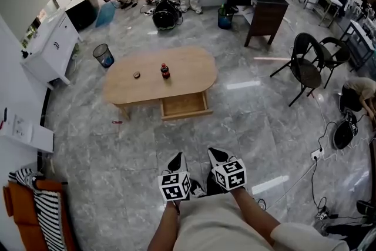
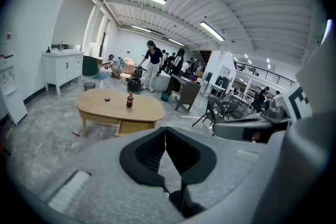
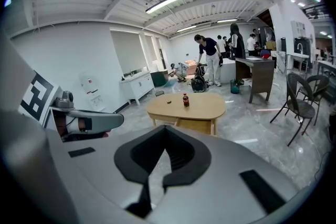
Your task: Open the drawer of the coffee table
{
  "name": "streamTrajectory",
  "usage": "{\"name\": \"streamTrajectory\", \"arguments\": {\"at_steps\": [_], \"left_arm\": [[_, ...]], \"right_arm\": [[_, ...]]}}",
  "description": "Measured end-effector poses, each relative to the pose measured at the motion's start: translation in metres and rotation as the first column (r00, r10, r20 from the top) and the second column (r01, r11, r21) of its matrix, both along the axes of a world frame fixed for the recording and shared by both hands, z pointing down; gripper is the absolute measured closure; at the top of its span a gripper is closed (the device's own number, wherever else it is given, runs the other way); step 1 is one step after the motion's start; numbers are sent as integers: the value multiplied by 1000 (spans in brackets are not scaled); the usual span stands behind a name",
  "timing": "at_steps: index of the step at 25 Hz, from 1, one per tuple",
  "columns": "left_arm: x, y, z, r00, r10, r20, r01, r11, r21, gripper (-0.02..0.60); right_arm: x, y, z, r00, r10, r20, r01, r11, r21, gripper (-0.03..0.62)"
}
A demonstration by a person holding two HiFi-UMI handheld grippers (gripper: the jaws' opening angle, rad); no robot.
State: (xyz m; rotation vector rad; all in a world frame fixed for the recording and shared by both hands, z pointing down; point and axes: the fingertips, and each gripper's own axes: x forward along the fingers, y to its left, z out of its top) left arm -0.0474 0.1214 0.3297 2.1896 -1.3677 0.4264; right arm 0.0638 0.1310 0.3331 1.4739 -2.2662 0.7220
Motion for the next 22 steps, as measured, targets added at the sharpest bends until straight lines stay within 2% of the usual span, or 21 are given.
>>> {"name": "streamTrajectory", "arguments": {"at_steps": [22], "left_arm": [[-4, 1, 2, 1000, -14, -6, 14, 1000, -8, 571]], "right_arm": [[0, 1, 4, 1000, 8, -9, -8, 1000, -11, 580]]}}
